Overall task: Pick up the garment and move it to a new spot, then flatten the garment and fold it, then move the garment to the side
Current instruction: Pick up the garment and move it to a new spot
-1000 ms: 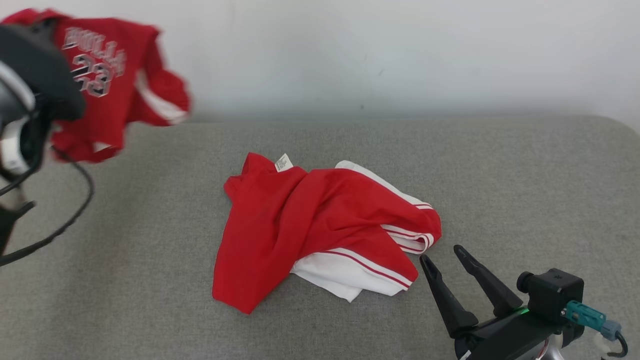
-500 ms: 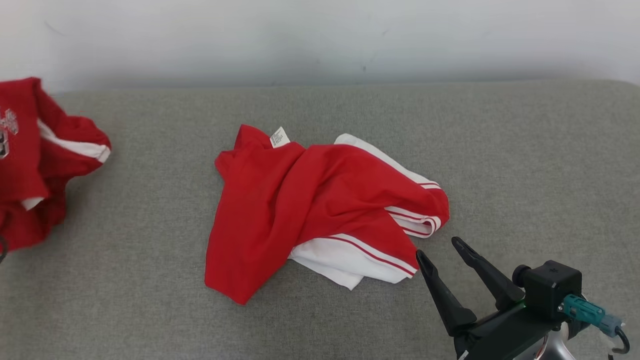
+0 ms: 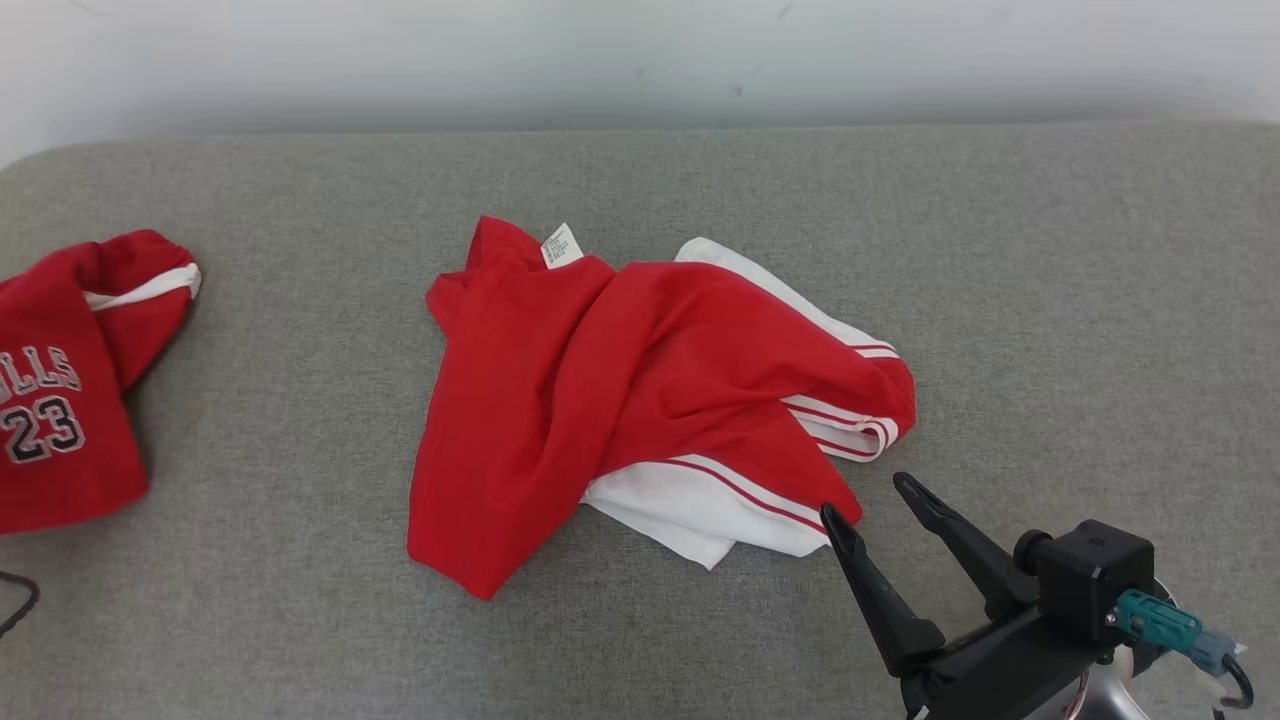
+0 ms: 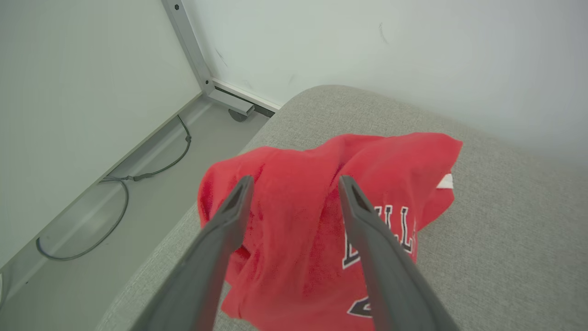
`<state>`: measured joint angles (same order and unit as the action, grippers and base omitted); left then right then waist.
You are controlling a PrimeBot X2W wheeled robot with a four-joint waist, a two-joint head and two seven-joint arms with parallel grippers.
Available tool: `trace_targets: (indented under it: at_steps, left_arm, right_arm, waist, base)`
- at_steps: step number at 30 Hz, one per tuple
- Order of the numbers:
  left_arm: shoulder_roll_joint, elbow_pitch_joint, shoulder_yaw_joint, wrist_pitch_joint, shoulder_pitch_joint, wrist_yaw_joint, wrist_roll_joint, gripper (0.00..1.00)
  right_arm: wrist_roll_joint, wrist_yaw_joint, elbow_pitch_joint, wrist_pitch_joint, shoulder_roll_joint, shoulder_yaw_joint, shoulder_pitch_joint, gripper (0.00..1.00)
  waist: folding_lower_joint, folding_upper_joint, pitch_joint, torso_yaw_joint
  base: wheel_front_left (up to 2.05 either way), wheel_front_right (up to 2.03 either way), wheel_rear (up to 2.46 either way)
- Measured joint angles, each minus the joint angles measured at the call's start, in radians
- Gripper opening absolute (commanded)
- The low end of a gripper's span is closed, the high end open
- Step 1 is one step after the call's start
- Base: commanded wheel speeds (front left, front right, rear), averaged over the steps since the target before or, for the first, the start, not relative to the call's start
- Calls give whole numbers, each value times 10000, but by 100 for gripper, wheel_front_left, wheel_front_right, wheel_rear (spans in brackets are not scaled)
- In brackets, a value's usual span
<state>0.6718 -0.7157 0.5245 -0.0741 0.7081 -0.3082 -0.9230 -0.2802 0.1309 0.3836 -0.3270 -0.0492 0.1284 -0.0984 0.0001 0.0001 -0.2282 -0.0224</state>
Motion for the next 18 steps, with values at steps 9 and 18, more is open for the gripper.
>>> trace_targets:
  at_steps: [9,18]
  left_arm:
    - [-155,777,734,-775,1248,-71,700,100]
    - [-2351,2376,2474,-2951,2942,376,1218,100]
  right_arm:
    - [-244,0,-355,224,0,-90,70,100]
    - [-637,0,-736,690,0,-623,266,100]
  waist:
    - [0,0,347,-291]
    - [0,0,911,-570]
  base:
    - [0,0,0]
    - [0,0,0]
